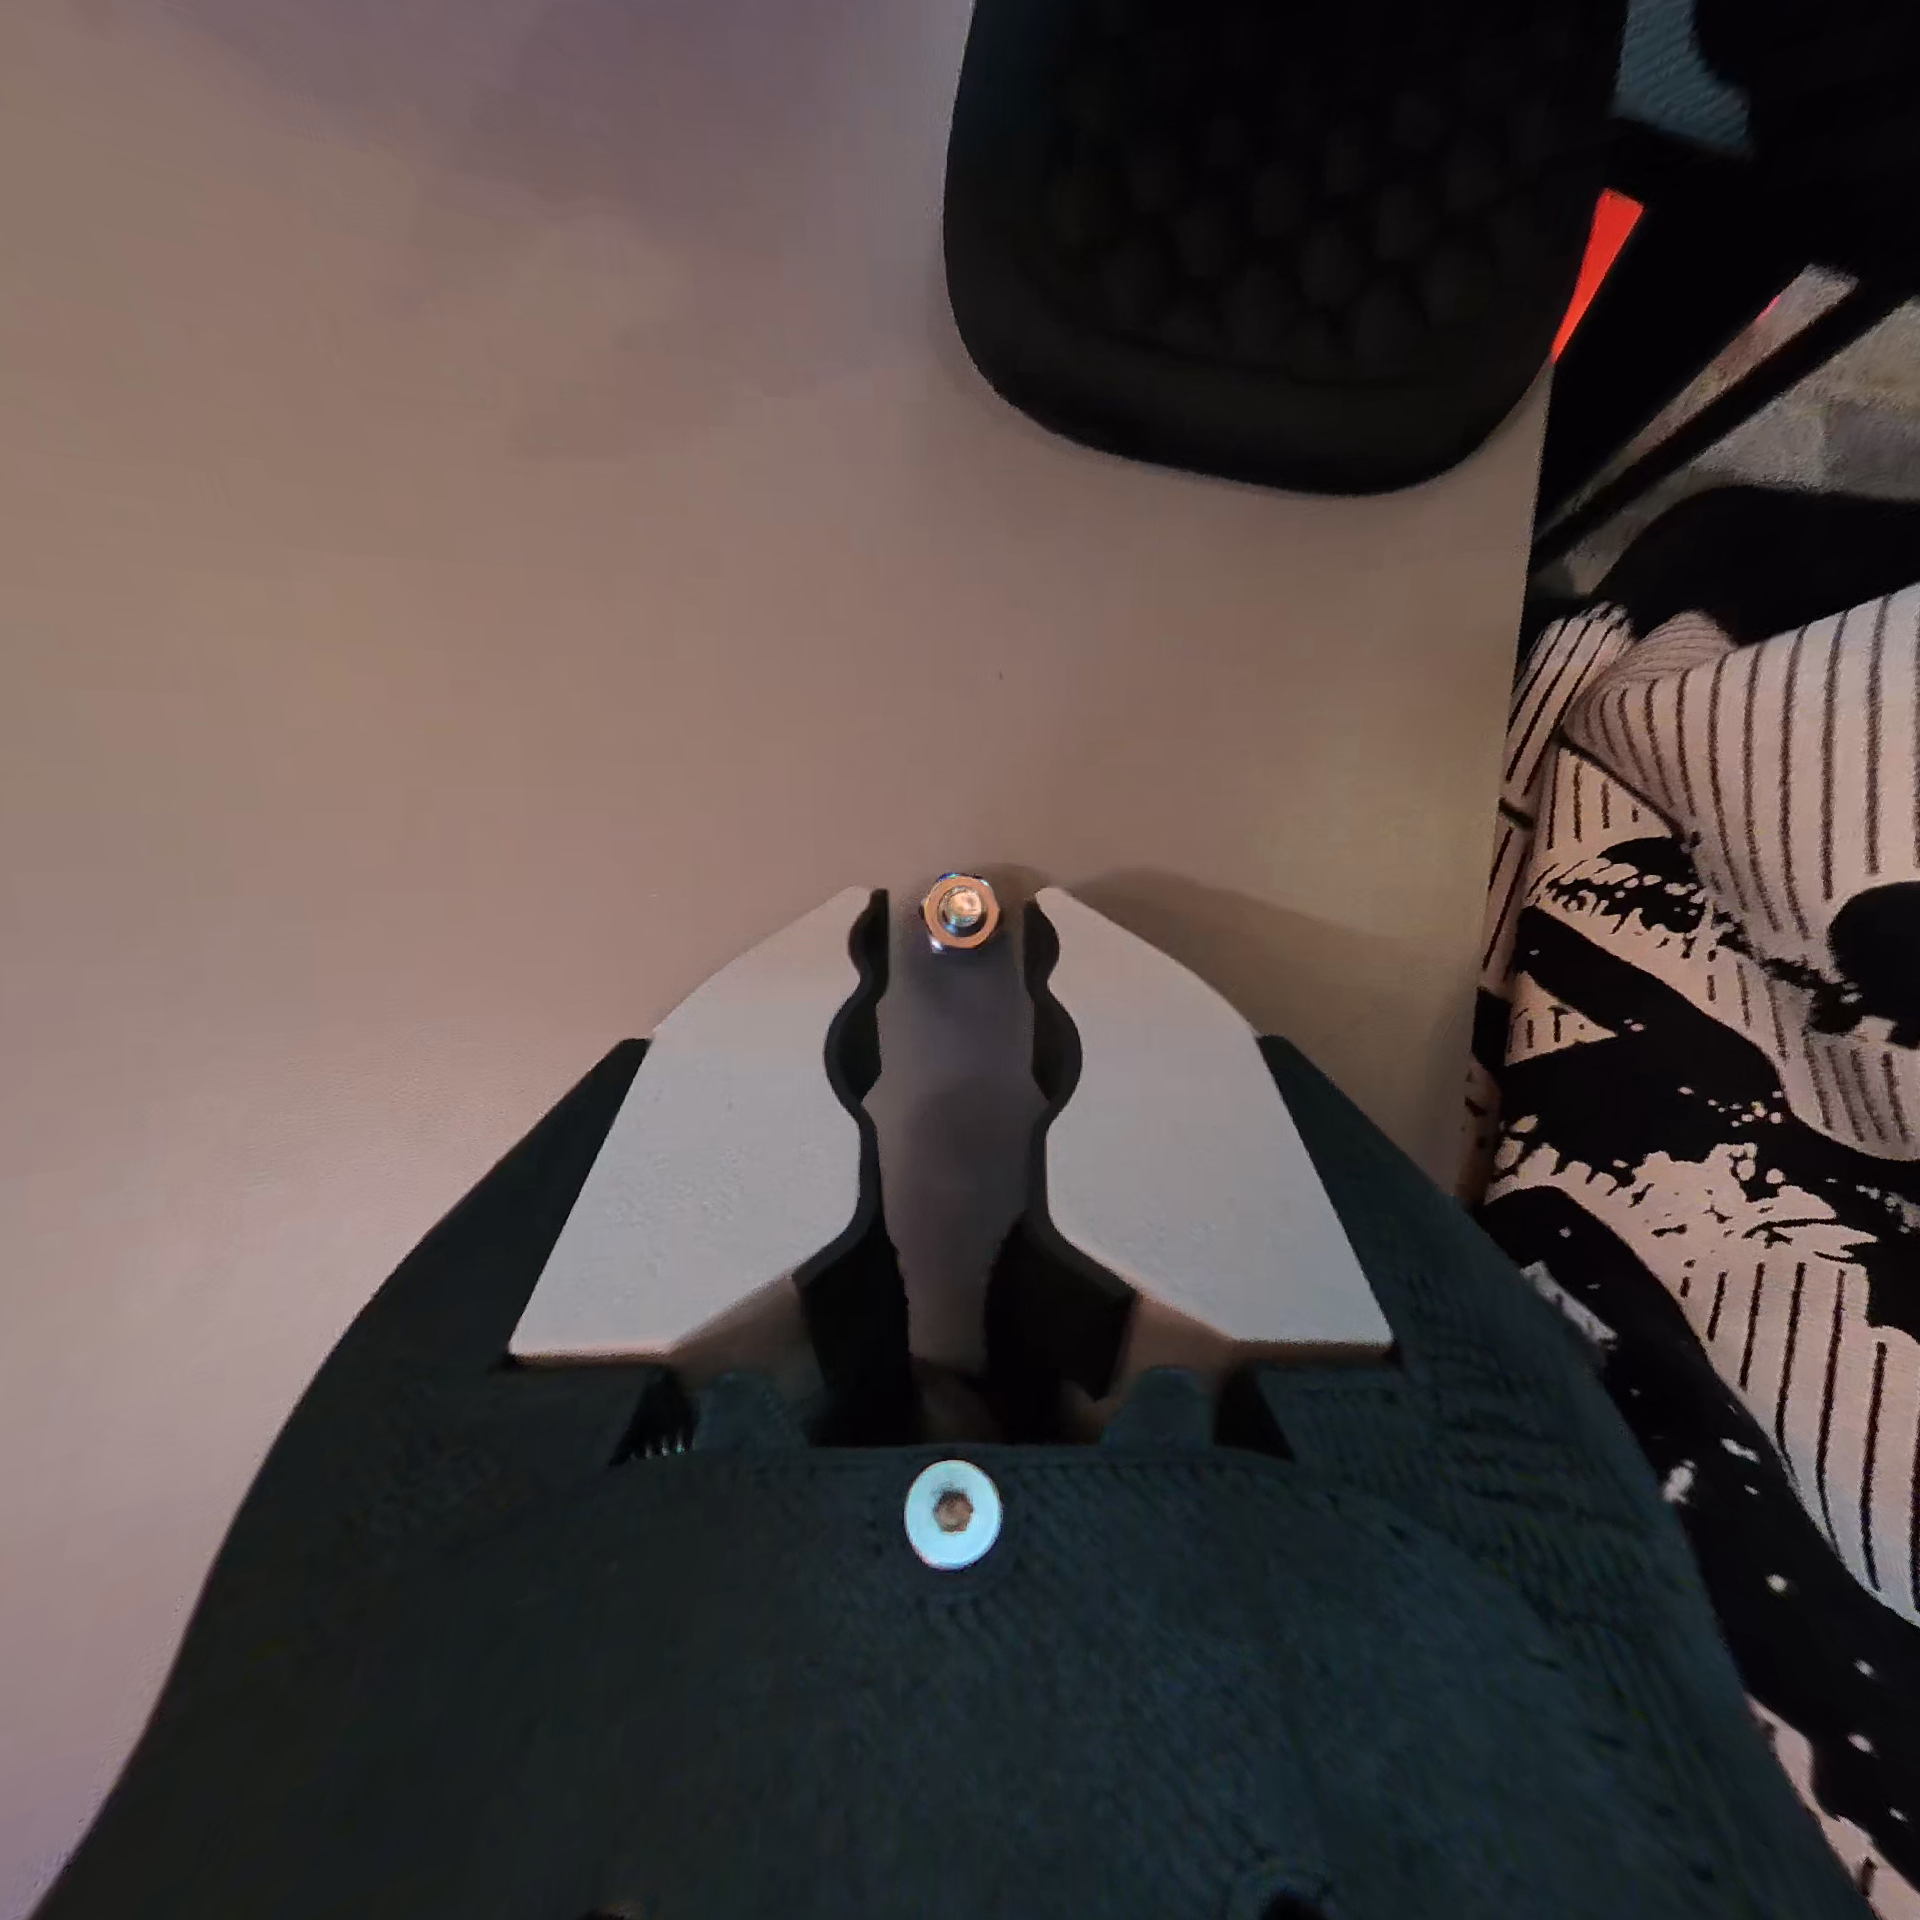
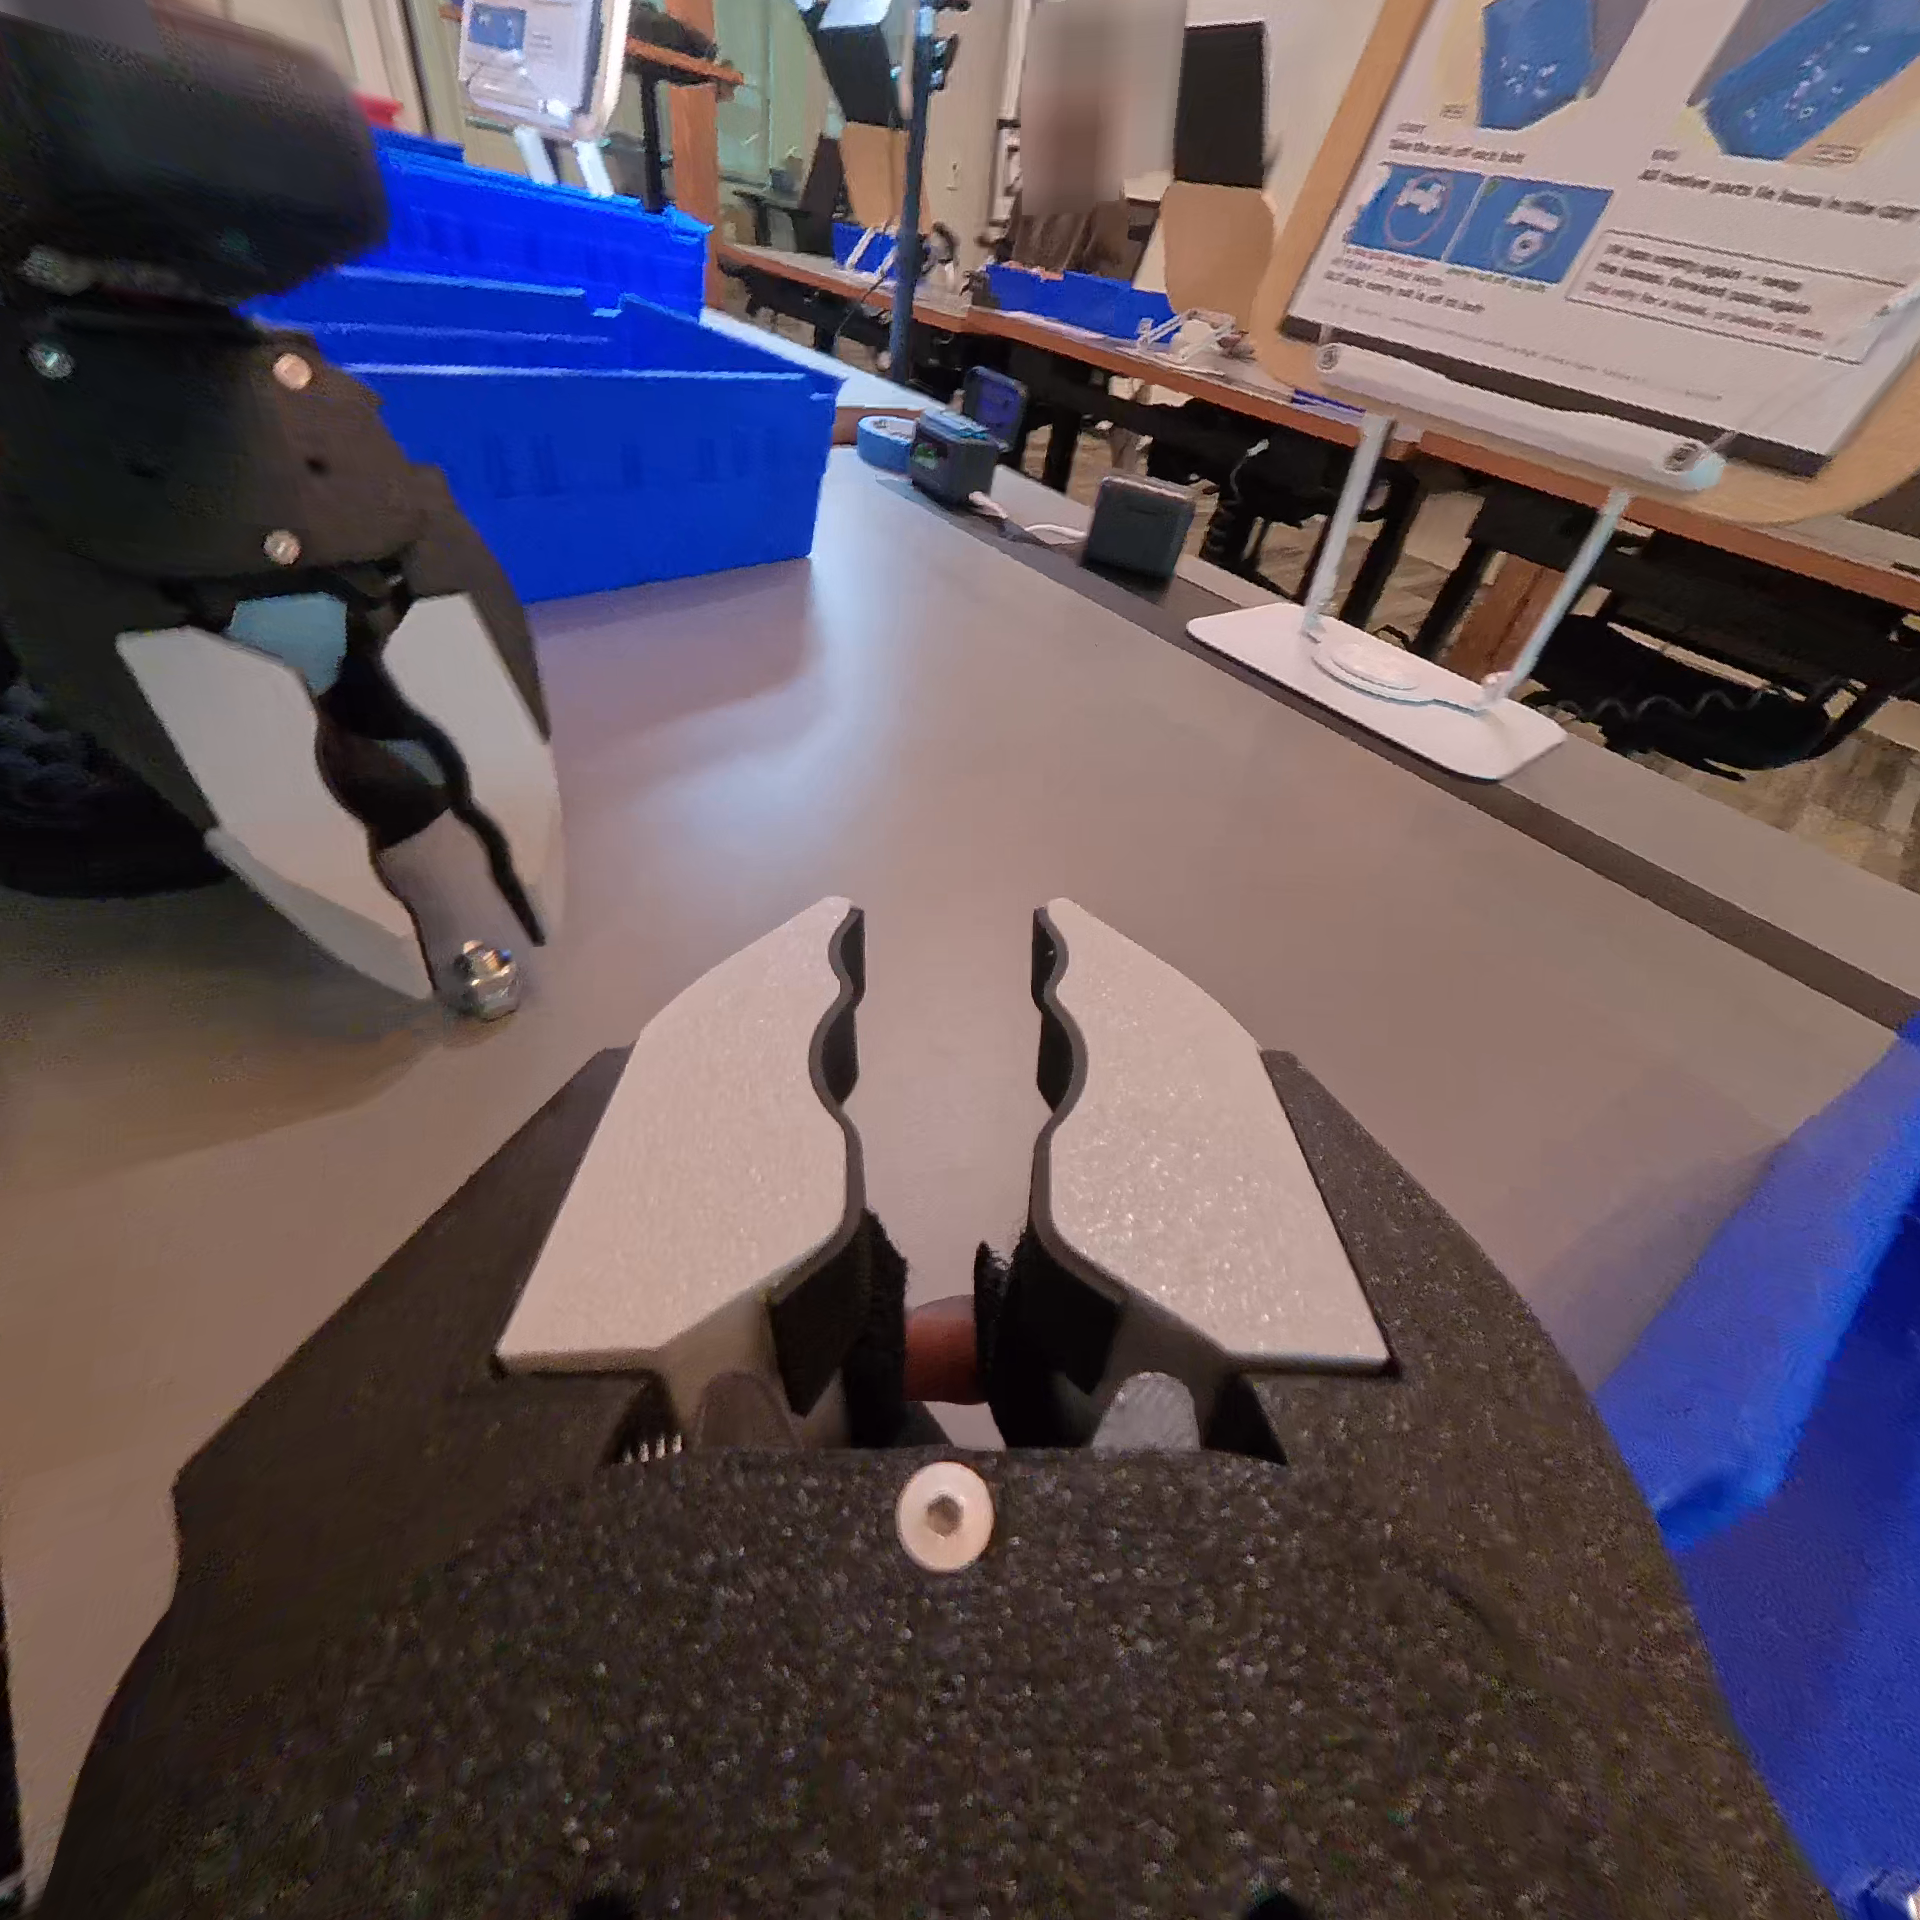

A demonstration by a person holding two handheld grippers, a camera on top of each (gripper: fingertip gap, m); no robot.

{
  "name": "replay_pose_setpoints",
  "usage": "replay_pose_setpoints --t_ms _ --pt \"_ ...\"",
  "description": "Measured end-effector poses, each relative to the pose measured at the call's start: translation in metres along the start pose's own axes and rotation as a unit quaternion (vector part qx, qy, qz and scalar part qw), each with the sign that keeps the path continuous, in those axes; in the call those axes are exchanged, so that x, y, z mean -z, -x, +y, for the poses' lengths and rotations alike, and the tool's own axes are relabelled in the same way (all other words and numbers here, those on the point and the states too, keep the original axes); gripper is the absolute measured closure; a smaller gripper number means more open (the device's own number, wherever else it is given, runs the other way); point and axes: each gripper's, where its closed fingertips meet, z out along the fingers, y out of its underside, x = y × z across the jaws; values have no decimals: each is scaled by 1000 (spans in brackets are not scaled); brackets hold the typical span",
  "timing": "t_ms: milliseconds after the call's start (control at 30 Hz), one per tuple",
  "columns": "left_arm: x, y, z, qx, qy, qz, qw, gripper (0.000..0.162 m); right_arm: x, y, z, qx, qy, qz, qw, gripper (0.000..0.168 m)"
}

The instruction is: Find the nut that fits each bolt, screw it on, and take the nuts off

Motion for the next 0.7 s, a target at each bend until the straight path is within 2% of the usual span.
replay_pose_setpoints --t_ms 100,200,300,400,533,700 --pt "14 -6 -18 -6 -115 27 993 130 -5 24 4 22 32 -61 997 139" --pt "47 -14 -37 -11 -257 60 964 127 -12 60 12 21 88 -153 984 140" --pt "72 -12 -42 -5 -344 65 937 119 -21 91 20 40 138 -213 966 143" --pt "85 -11 -43 -1 -389 65 919 112 -33 112 27 55 181 -246 951 147" --pt "88 -10 -42 3 -402 66 913 110 -47 124 39 66 232 -260 935 150" --pt "90 -8 -42 9 -410 65 910 110 -53 130 42 57 241 -275 929 154"
